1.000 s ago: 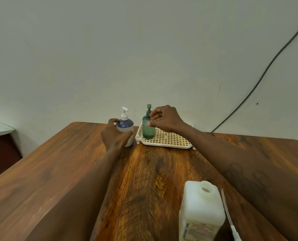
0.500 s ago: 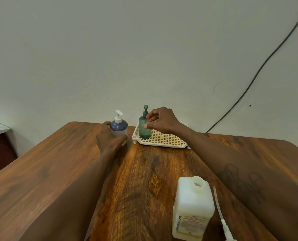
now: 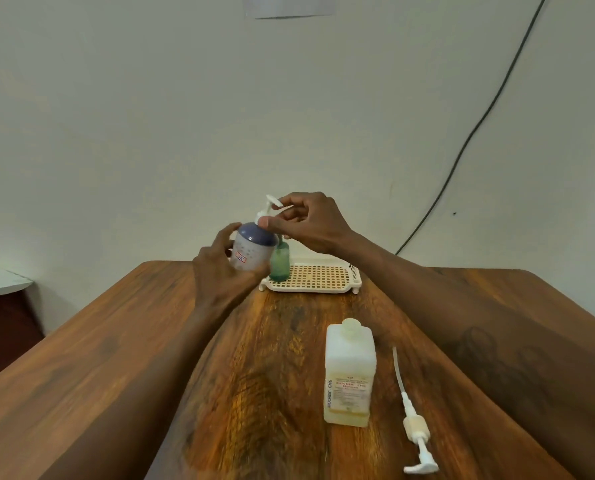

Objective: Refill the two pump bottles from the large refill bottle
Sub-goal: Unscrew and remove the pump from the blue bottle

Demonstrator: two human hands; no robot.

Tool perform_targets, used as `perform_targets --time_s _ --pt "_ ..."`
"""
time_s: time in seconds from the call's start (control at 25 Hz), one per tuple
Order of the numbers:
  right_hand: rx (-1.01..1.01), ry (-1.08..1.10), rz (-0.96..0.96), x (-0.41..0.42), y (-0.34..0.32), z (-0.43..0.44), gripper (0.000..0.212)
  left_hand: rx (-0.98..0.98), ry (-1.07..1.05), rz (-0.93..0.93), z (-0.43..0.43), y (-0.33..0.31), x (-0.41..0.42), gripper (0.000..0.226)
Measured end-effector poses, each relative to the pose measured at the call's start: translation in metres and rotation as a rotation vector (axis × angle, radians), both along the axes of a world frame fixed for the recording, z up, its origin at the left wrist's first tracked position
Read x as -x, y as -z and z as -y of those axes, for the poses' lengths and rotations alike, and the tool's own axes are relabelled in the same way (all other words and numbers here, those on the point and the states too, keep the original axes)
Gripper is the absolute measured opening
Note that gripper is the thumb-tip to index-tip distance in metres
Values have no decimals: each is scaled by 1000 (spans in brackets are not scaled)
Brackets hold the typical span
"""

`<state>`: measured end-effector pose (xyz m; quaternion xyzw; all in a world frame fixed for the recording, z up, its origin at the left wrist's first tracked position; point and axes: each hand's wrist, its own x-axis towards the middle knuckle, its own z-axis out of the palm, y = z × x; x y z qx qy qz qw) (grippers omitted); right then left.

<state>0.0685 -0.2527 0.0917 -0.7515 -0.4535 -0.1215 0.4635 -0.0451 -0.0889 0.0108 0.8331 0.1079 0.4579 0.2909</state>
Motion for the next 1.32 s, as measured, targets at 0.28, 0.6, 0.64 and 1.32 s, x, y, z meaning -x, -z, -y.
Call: perform_targets --time_s 0.28,0.6,0.64,1.32 --pt "-45 91 68 80 -2 35 46 1 90 74 56 -1 74 92" --pt "-151 132 14 150 40 60 26 11 242 139 91 40 128 93" --pt "-160 139 41 159 46 61 26 29 257 142 94 45 134 95" --pt "22 -18 -136 180 101 68 52 207 319 -154 67 99 161 82"
